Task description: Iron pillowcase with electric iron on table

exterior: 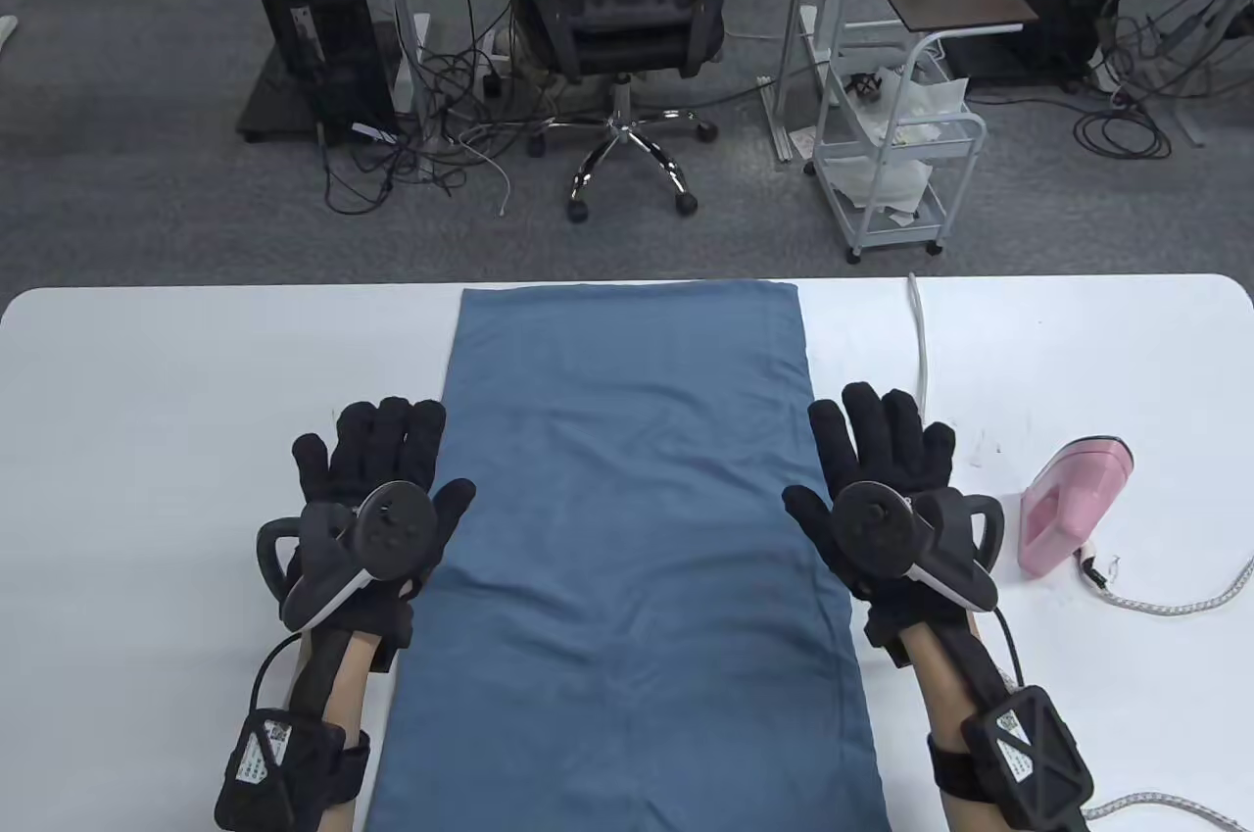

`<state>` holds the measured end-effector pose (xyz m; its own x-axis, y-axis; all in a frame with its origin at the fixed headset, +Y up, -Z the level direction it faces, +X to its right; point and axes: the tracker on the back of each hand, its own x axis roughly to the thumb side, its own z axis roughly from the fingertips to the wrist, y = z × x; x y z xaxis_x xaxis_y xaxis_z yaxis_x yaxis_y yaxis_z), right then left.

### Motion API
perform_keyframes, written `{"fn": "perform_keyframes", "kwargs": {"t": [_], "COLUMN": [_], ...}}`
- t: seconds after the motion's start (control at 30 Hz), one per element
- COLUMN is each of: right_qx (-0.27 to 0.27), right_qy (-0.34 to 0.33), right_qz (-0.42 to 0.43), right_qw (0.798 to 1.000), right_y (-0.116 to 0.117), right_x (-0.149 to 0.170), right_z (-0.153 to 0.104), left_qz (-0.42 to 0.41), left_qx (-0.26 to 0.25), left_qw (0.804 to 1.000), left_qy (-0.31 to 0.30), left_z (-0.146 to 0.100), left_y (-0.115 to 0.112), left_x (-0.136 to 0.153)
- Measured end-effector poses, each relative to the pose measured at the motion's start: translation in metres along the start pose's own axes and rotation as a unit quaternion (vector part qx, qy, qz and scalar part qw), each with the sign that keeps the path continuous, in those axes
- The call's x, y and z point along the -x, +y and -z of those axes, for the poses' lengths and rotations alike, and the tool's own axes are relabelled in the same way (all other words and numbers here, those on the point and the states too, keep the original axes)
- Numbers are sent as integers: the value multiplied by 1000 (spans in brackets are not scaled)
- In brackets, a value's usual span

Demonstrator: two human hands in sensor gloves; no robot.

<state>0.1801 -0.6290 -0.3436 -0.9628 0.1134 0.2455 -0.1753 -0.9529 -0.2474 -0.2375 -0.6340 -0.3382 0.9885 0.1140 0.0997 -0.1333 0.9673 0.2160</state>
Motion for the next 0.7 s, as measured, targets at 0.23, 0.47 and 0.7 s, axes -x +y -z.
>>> {"fn": "perform_keyframes", "kwargs": {"t": [0.23,0.47,0.7], "right_qx": [-8,-9,-20], "right_qy": [0,4,16], "right_qz": [-4,-2,8], "right_qw": [1000,1000,1000], "right_y": [0,-1,-1], "right_x": [0,1,8], "right_z": [0,0,1], "left_qz": [-4,-2,-7], "left_qx": [1,10,9], "left_qw": [1000,1000,1000], "left_qy": [-1,1,6], "left_z": [0,1,2], "left_y": [1,-2,1], "left_x": [1,4,6]}}
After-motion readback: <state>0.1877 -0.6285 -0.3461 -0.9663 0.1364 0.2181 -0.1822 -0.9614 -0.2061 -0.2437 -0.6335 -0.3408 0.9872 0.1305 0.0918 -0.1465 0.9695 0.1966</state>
